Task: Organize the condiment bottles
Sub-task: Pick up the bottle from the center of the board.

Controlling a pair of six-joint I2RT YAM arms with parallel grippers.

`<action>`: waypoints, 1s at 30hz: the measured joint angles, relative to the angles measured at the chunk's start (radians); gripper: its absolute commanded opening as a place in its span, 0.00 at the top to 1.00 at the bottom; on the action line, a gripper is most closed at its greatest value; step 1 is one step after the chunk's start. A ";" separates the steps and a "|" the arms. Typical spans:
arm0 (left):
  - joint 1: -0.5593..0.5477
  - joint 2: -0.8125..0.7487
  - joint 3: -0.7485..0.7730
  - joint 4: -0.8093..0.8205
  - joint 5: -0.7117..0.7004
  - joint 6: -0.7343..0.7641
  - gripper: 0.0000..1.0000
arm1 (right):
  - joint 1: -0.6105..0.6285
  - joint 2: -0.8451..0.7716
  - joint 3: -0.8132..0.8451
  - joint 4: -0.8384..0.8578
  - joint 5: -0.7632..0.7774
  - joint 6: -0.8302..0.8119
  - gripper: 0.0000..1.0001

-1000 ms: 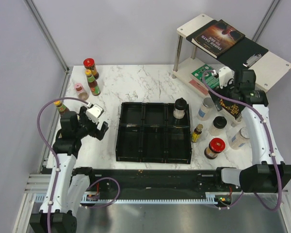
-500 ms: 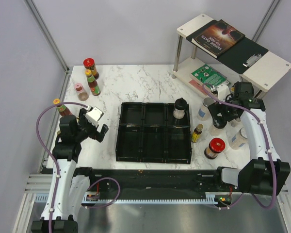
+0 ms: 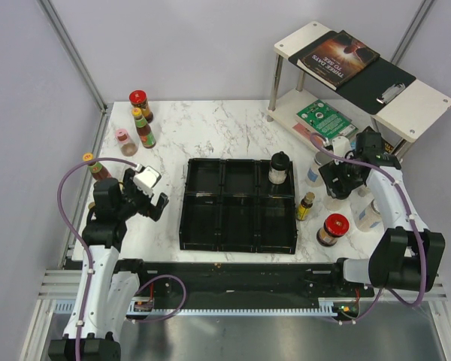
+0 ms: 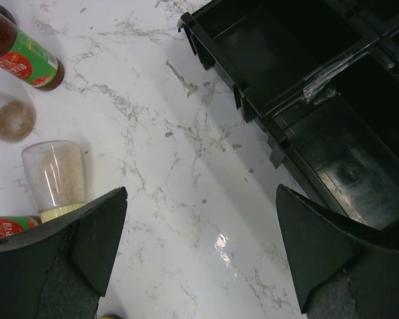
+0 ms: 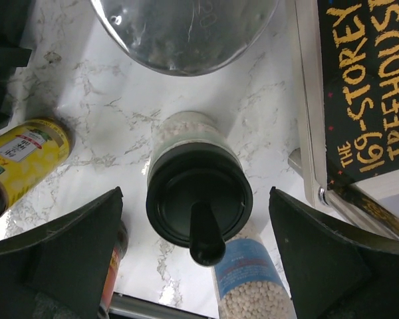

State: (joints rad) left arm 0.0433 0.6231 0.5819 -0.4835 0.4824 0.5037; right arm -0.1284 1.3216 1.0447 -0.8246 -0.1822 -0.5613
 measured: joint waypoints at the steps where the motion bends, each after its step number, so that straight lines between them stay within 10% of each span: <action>1: 0.000 0.000 0.000 0.000 0.000 0.000 0.01 | 0.000 0.004 -0.004 0.007 0.001 0.000 0.02; 7: 0.000 0.001 -0.003 0.000 0.000 0.000 0.01 | -0.007 0.047 -0.041 0.043 0.006 0.000 0.22; 11: 0.000 0.004 -0.008 0.001 0.000 0.000 0.00 | -0.017 0.065 -0.042 0.056 0.005 0.004 0.81; 14: 0.000 0.006 -0.013 0.002 0.000 0.000 0.00 | -0.022 0.065 -0.042 0.061 0.003 0.014 0.99; 30: 0.000 0.010 -0.016 0.003 0.000 0.000 0.00 | -0.017 -0.052 0.368 -0.214 -0.070 0.004 1.00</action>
State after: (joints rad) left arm 0.0433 0.6331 0.5663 -0.4808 0.4824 0.5037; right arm -0.1455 1.2694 1.4124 -1.0386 -0.2523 -0.5575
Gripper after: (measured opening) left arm 0.993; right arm 0.676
